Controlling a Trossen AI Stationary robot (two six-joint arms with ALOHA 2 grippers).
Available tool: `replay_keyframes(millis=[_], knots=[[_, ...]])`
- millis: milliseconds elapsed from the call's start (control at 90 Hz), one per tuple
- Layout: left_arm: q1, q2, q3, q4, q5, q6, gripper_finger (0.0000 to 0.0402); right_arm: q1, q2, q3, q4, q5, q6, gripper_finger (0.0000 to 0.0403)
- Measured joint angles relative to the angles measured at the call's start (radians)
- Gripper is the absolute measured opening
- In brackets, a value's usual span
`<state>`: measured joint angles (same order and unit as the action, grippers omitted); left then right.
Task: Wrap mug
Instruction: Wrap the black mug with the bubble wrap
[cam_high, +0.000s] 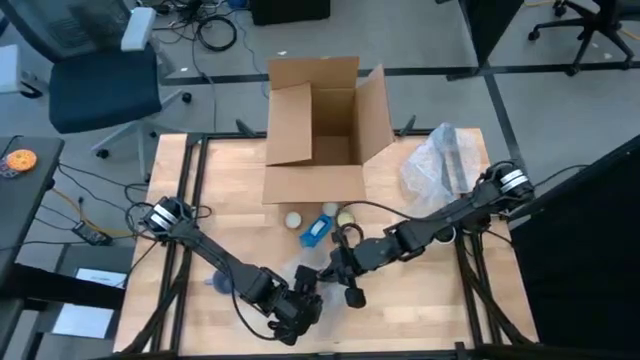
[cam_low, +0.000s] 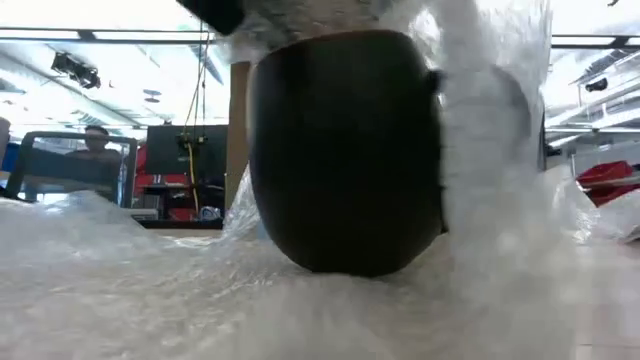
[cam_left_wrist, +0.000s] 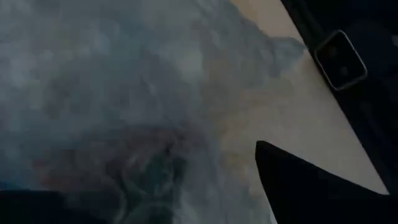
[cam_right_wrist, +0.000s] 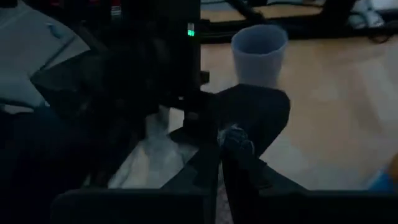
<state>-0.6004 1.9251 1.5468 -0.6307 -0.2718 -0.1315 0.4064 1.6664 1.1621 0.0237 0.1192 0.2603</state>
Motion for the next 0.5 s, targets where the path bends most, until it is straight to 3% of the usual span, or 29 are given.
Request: replay_keyframes(millis=[222, 500], knots=[[0.002, -0.005, 0.003, -0.002, -0.019, 0.028, 0.0183, -0.029, 0.000, -0.001, -0.067, 0.017, 0.002, 0.0000], [0.002, -0.011, 0.050, -0.067, -0.043, 0.046, 0.0183, -0.029, 0.001, -0.002, -0.008, -0.077, -0.018, 0.0000]])
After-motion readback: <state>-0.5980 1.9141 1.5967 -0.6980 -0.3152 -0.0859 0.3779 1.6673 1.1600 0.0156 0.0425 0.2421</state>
